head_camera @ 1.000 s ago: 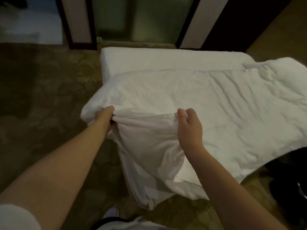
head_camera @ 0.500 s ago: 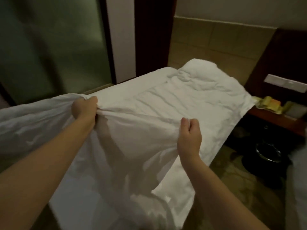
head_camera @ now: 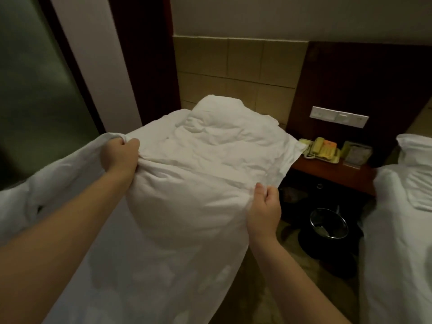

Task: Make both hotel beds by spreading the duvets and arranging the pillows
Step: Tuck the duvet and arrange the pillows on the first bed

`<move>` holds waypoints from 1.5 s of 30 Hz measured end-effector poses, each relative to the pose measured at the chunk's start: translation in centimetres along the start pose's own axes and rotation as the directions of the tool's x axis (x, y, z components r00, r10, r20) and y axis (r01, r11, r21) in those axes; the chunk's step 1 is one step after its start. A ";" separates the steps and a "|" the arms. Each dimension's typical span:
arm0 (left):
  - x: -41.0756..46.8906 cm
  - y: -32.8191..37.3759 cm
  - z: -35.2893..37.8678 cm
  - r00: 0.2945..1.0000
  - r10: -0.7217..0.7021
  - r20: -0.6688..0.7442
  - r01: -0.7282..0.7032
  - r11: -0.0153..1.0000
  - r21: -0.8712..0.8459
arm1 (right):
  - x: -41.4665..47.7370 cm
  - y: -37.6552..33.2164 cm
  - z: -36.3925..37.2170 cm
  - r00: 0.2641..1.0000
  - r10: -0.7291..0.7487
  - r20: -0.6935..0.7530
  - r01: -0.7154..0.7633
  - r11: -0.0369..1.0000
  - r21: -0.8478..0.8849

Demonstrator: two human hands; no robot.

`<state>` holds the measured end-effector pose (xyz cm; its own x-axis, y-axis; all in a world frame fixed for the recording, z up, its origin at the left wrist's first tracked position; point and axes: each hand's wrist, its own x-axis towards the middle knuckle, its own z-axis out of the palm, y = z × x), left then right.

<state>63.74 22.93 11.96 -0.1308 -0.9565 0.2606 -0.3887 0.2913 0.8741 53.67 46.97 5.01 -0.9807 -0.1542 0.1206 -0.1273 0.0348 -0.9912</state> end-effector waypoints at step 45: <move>26.7 21.9 116.7 0.597 0.152 0.788 -0.613 0.720 0.326 | 103.7 34.5 0.7 0.686 0.506 -0.523 -0.657 0.739 -0.147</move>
<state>-54.68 5.34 -9.76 -0.8557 -0.5163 -0.0345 -0.4965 0.8005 0.3359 -52.33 31.46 -16.70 -0.8148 0.4283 -0.3908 0.5287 0.2720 -0.8041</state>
